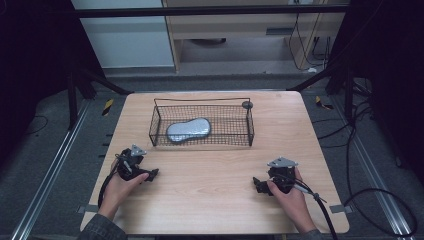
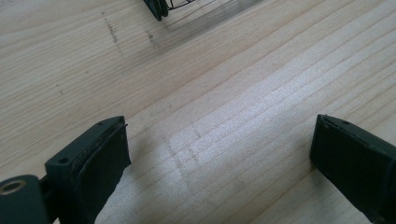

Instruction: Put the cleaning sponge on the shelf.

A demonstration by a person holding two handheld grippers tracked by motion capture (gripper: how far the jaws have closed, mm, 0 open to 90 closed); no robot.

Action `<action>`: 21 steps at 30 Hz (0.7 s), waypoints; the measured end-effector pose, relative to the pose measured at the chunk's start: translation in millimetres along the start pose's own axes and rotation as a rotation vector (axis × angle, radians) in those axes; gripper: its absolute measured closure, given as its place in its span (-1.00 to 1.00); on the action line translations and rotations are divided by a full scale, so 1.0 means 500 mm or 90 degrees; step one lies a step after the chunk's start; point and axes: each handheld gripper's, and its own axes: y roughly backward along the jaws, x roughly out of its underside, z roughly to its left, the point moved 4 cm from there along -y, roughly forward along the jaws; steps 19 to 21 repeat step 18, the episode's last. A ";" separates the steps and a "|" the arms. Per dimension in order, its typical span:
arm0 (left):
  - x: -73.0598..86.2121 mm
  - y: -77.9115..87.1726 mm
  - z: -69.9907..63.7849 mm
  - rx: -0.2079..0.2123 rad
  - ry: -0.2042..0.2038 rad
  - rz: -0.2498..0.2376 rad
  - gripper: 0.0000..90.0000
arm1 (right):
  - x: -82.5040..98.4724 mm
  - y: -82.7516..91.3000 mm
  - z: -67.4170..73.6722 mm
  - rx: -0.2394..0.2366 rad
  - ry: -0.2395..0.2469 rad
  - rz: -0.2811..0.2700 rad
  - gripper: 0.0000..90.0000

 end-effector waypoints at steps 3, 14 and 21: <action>0.000 -0.002 0.001 0.002 0.003 -0.007 -0.93 | 0.000 0.000 0.000 0.000 0.000 0.000 -0.99; 0.018 -0.012 0.006 0.021 0.032 -0.077 -1.00 | -0.001 -0.001 0.000 0.000 0.000 0.000 -0.99; 0.018 -0.012 0.007 0.021 0.032 -0.077 -1.00 | -0.001 -0.001 0.000 0.001 0.000 0.000 -0.99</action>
